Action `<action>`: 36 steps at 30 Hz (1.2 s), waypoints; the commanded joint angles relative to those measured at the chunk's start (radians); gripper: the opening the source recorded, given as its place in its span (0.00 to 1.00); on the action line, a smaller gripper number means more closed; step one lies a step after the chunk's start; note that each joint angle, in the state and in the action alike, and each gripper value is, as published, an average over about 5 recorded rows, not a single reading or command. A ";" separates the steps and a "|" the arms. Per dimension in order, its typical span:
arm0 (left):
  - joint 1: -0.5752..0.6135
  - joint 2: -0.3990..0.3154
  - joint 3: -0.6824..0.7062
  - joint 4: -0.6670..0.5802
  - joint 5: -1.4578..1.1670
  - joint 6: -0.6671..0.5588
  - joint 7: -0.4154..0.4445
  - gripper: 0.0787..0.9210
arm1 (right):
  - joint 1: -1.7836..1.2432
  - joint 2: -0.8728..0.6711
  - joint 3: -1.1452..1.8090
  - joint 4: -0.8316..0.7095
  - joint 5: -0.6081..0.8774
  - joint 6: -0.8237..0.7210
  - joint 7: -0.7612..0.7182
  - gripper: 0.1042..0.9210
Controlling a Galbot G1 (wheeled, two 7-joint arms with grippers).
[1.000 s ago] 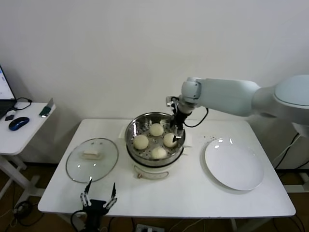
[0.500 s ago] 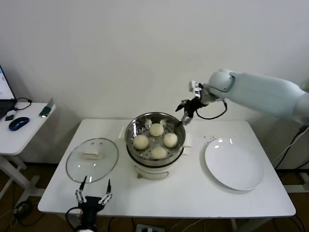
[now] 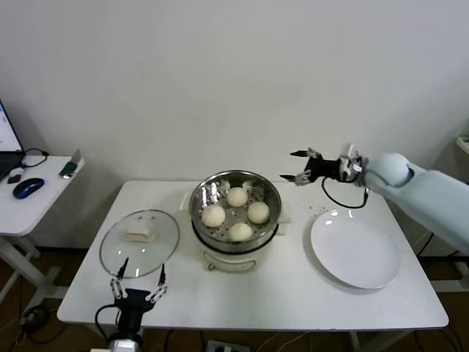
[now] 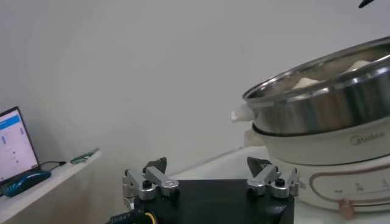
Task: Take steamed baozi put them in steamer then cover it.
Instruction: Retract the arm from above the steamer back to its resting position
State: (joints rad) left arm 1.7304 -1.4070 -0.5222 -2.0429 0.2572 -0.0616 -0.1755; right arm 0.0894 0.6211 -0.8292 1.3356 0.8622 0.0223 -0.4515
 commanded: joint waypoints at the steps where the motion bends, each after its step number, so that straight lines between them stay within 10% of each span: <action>1: 0.009 0.005 -0.010 -0.023 0.016 0.029 0.038 0.88 | -0.762 -0.056 0.824 0.168 -0.100 0.108 0.249 0.88; 22: -0.068 0.092 -0.141 0.017 0.818 0.200 -0.005 0.88 | -1.499 0.452 1.512 0.460 -0.306 -0.018 0.306 0.88; 36: -0.329 0.223 -0.049 0.375 1.014 0.116 -0.011 0.88 | -1.560 0.536 1.571 0.470 -0.437 -0.042 0.305 0.88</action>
State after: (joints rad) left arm 1.5855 -1.2672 -0.6040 -1.9239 1.0337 0.1088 -0.1746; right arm -1.3414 1.0637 0.6226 1.7639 0.5166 0.0019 -0.1565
